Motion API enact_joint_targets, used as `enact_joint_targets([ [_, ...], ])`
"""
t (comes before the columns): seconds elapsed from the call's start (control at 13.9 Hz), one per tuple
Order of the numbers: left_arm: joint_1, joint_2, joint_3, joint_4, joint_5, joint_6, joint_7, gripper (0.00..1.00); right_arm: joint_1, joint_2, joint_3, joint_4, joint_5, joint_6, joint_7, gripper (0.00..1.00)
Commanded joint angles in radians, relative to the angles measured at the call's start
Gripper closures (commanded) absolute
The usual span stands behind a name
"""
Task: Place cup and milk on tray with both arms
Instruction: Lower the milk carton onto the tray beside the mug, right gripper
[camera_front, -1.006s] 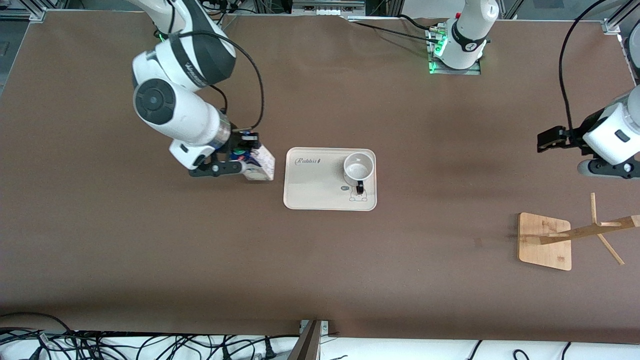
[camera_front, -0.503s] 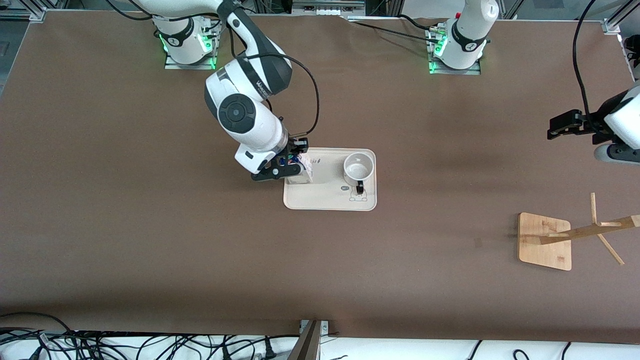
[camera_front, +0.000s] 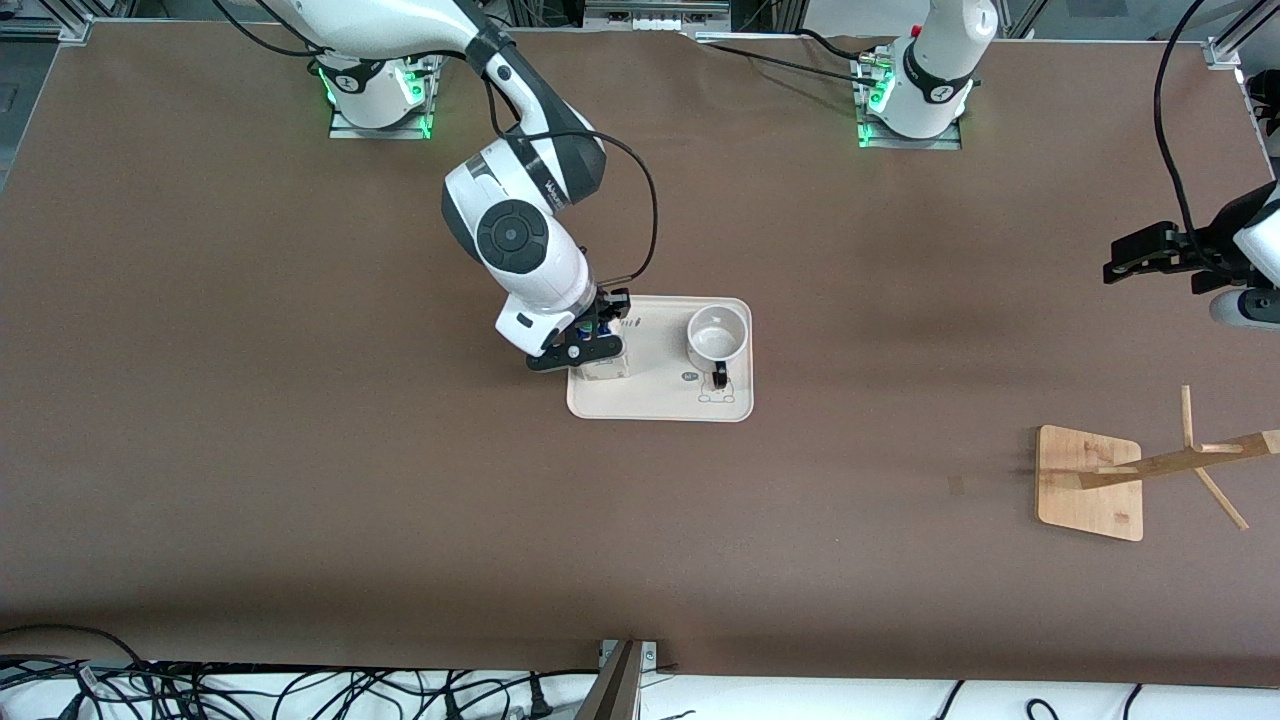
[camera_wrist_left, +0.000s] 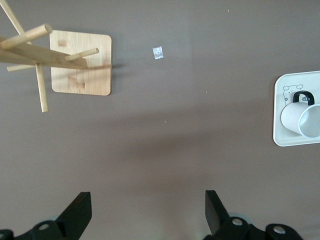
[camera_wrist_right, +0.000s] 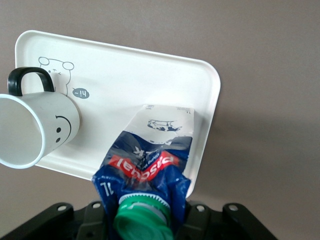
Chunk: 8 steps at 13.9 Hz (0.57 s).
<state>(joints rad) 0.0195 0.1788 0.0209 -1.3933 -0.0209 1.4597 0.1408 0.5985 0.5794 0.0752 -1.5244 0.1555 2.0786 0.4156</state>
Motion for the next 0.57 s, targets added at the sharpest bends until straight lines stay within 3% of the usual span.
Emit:
enact_joint_targets([
  [0.0, -0.016, -0.01, 0.013, -0.001, -0.013, 0.014, 0.014, 0.0, 0.009, 0.011, -0.012, 0.02, -0.008, -0.002, 0.009, 0.4],
  [0.07, -0.027, -0.012, 0.019, -0.001, -0.01, 0.019, 0.013, 0.0, 0.004, 0.017, -0.015, 0.02, -0.008, 0.001, 0.009, 0.0],
  [0.22, -0.058, -0.016, 0.039, -0.003, -0.007, 0.021, 0.01, 0.0, 0.001, 0.014, -0.017, 0.023, -0.008, 0.002, 0.006, 0.0],
  [0.29, -0.108, -0.033, 0.092, -0.019, -0.005, 0.021, 0.008, 0.0, 0.003, 0.011, -0.018, 0.024, -0.007, 0.0, 0.011, 0.0],
  [0.36, -0.136, -0.067, 0.129, -0.048, -0.007, 0.019, 0.0, 0.0, 0.001, 0.002, -0.018, 0.024, -0.008, -0.002, 0.009, 0.0],
  [0.5, -0.13, -0.128, 0.134, -0.14, -0.008, 0.016, 0.014, 0.0, 0.001, -0.025, -0.018, 0.026, -0.008, -0.006, 0.005, 0.0],
])
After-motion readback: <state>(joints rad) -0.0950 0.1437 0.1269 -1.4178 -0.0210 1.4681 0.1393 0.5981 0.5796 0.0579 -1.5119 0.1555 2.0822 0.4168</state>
